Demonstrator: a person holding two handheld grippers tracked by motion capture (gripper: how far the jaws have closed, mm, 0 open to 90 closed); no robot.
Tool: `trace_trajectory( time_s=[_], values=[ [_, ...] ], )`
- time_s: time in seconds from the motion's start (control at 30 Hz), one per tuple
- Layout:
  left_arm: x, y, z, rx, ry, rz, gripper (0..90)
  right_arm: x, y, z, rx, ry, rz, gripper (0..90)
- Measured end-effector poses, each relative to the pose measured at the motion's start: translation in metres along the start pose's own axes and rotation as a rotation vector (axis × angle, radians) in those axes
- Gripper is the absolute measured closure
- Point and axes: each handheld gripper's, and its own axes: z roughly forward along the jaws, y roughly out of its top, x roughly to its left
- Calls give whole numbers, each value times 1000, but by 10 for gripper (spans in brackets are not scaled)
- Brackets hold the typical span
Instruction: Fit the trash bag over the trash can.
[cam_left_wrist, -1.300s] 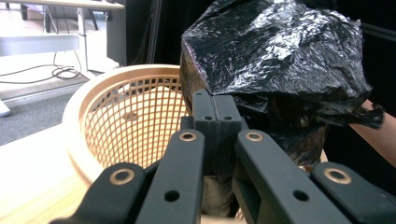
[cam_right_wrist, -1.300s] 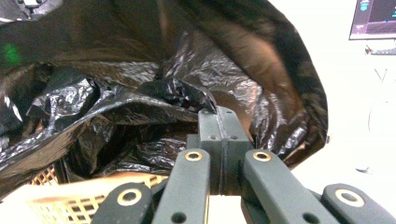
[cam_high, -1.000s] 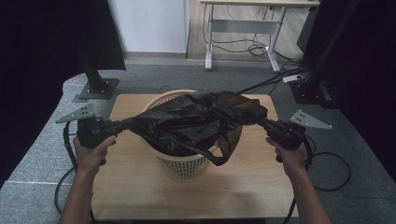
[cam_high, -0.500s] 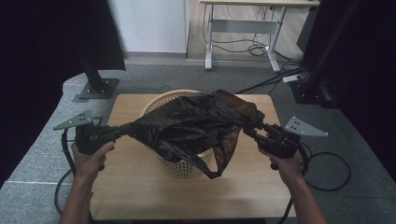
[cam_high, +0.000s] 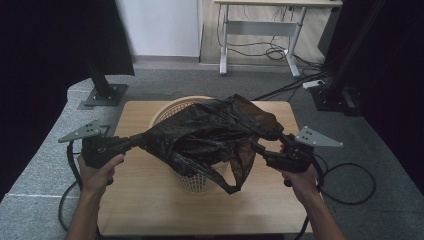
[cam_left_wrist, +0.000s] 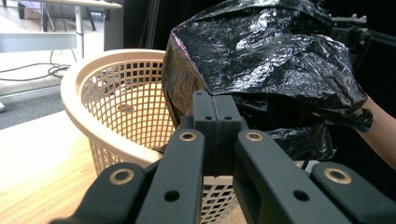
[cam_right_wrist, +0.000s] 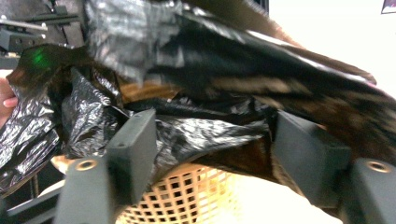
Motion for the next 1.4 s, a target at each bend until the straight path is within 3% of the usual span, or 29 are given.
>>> trace_trajectory(
  time_s=[0.07,0.2,0.4,0.47,0.67,1.03,1.23,1.4],
  values=[
    [0,-1,0,-3,-1,-1,898,7,-4,6,20,20,-12,295],
    [1,-4,-2,-9,-3,-6,898,13,-9,10,37,10,-38,364],
    [3,-8,-5,-19,-8,-9,898,15,-14,12,39,8,-91,794],
    [3,-9,-7,-24,-15,-12,897,16,-14,11,33,28,-97,872],
    [2,-19,-14,-36,-27,-14,898,26,-25,7,65,126,-117,885],
    [2,-42,-19,-16,-30,-26,898,35,-61,13,95,209,-119,886],
    [8,-51,-14,9,-14,-44,898,33,-77,18,142,206,-123,886],
    [12,-51,-7,39,46,-35,898,26,-86,24,172,161,-115,886]
  ],
)
